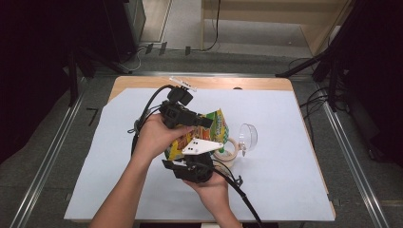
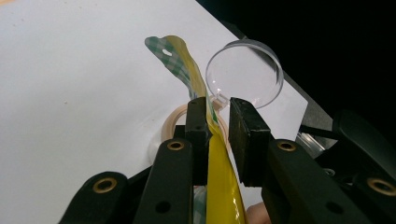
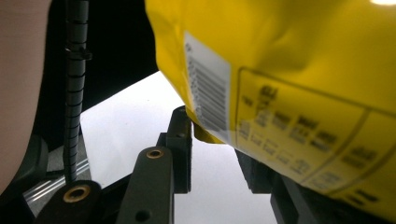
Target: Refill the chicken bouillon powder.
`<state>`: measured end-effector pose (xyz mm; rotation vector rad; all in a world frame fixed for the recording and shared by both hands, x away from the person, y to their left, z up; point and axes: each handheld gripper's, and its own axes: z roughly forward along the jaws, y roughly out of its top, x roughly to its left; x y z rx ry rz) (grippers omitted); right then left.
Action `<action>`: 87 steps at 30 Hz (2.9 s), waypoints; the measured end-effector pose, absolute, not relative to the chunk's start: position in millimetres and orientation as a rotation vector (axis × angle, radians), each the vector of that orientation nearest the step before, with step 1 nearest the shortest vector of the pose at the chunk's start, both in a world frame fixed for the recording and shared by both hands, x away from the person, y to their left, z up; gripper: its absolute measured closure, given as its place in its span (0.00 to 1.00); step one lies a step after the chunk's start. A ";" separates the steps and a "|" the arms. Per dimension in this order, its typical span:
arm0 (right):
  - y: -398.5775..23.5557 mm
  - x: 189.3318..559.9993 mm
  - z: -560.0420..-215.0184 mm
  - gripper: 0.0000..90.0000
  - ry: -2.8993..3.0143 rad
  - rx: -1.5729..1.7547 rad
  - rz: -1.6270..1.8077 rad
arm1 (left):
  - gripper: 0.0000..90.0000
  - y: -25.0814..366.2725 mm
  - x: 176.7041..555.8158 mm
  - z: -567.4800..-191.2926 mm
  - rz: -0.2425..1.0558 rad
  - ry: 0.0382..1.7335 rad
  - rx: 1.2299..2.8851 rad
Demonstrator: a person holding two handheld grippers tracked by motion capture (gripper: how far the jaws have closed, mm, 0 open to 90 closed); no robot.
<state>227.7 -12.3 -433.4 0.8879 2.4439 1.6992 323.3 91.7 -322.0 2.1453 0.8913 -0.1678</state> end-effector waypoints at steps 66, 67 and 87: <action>-7.8 225.9 -424.6 0.78 2.439 0.895 1.704 | 0.87 95.4 326.7 -319.6 -0.145 0.903 2.126; -8.0 225.7 -424.5 0.78 2.441 0.894 1.700 | 0.87 95.0 327.0 -319.9 -0.146 0.902 2.128; -9.0 224.5 -424.9 0.78 2.436 0.872 1.679 | 0.87 93.6 326.8 -320.5 -0.145 0.895 2.128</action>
